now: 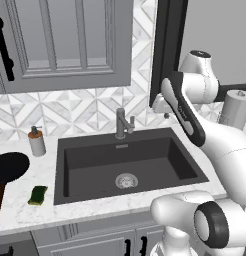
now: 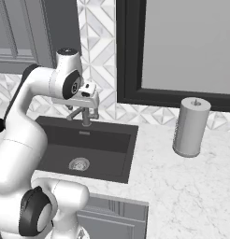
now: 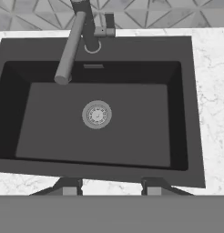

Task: Pick the pan and sponge and place them into the sink. Then turn on the water.

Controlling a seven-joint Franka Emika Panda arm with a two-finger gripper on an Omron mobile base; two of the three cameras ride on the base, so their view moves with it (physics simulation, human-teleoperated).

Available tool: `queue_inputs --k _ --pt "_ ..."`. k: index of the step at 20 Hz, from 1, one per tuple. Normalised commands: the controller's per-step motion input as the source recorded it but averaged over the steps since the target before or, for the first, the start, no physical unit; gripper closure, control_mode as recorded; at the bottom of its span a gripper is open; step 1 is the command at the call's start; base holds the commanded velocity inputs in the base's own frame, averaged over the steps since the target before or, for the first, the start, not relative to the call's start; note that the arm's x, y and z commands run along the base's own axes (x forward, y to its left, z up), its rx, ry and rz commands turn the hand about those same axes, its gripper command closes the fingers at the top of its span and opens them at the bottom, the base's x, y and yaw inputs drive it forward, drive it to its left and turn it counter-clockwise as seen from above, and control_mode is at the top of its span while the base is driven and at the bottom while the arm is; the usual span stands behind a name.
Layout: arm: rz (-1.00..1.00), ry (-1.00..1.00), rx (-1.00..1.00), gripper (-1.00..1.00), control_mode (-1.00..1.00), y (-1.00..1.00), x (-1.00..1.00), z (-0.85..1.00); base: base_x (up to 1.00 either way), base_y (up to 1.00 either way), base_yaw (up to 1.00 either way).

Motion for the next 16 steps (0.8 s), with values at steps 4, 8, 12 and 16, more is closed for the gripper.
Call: queue_inputs --k 4,8,12,16 --pt "0.00 0.00 0.00 -1.00 -1.00 0.00 -0.02 0.00 0.00 0.00 0.00" --pt "0.00 0.00 0.00 -1.00 -1.00 0.00 0.00 0.00 0.00 0.00 0.00" --pt "0.00 0.00 0.00 -1.00 -1.00 0.00 0.00 0.00 0.00 0.00 0.00" --pt "-0.01 0.00 0.00 -1.00 -1.00 0.00 -0.57 -0.04 0.00 0.00 0.00"
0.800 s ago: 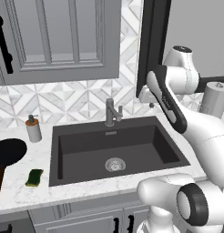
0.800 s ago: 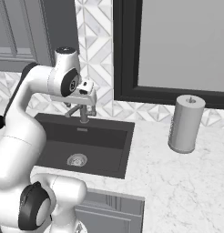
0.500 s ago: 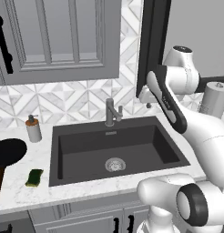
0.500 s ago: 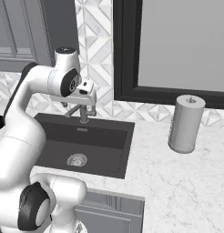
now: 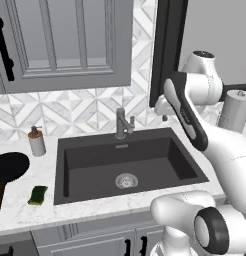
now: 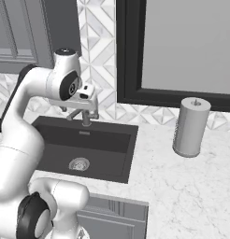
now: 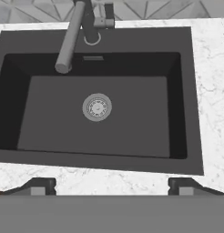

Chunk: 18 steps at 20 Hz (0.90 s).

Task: Pick the pan and sponge and place them into the sink. Then turn on the water.

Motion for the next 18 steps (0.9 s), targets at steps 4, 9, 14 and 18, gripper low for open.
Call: queue_inputs --k 4,9,14,18 --pt "-0.07 0.00 0.00 -1.00 -1.00 0.00 -0.98 -0.10 0.00 0.00 0.00" --pt "-0.10 0.00 -0.01 -1.00 -1.00 0.00 -0.96 -0.04 0.00 0.00 0.00" --pt "-0.01 0.05 0.00 -1.00 -1.00 0.04 -0.32 0.00 0.00 0.00 0.00" --pt "0.00 0.07 0.00 -1.00 -1.00 0.00 -0.18 0.00 0.00 0.00 0.00"
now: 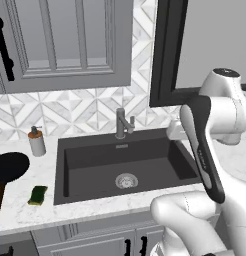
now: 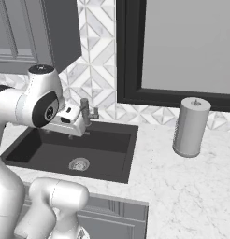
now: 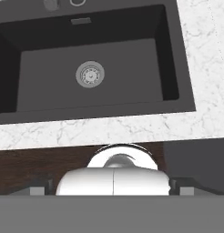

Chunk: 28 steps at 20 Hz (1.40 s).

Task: Pick the pan and sponge and place them into the sink. Then turn on the water.

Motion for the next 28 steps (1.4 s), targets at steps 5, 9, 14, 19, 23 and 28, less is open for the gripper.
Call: queue_inputs --k 5,9,14,19,23,28 --pt "0.00 0.03 -0.01 -1.00 1.00 0.00 -0.11 0.00 -0.32 0.03 0.00" --pt "0.00 0.00 0.00 -1.00 1.00 0.00 0.00 0.00 -0.30 0.92 -0.01" --pt "0.00 0.00 0.00 -1.00 1.00 0.00 0.00 0.00 -0.01 1.00 0.00" --pt "0.00 0.00 0.00 -1.00 1.00 0.00 0.00 0.00 0.00 0.98 0.00" --pt "0.00 0.00 0.00 -1.00 1.00 0.00 0.00 0.00 0.00 0.79 0.01" --pt "0.00 0.00 0.00 -1.00 1.00 0.00 0.00 0.00 0.00 0.67 0.02"
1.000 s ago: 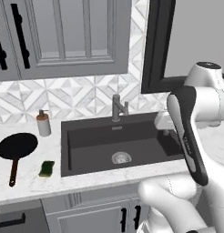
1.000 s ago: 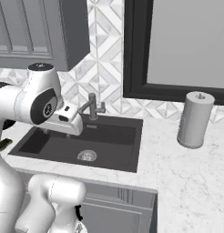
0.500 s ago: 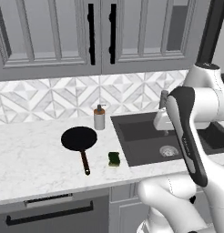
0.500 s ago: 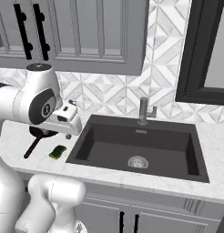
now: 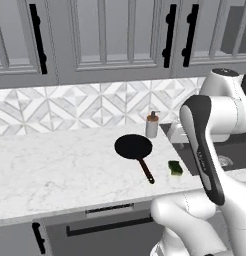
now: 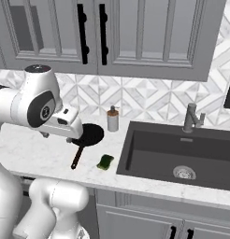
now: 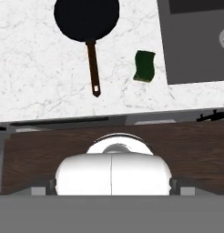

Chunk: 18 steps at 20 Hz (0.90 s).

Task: Pick the pan and sponge and place them into the sink. Then turn on the water.

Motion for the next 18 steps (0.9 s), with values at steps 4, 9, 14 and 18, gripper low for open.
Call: queue_inputs --k 4,9,14,18 --pt "0.00 0.00 0.00 -1.00 1.00 0.00 0.00 0.00 0.00 0.43 0.06" --pt "0.00 0.00 0.00 -1.00 1.00 0.00 0.00 0.00 0.07 0.11 0.04" --pt "0.00 0.00 0.00 -1.00 1.00 0.00 0.00 0.00 0.20 0.00 0.05" --pt "0.00 0.00 0.00 -1.00 1.00 0.00 0.00 0.00 0.26 0.00 0.02"
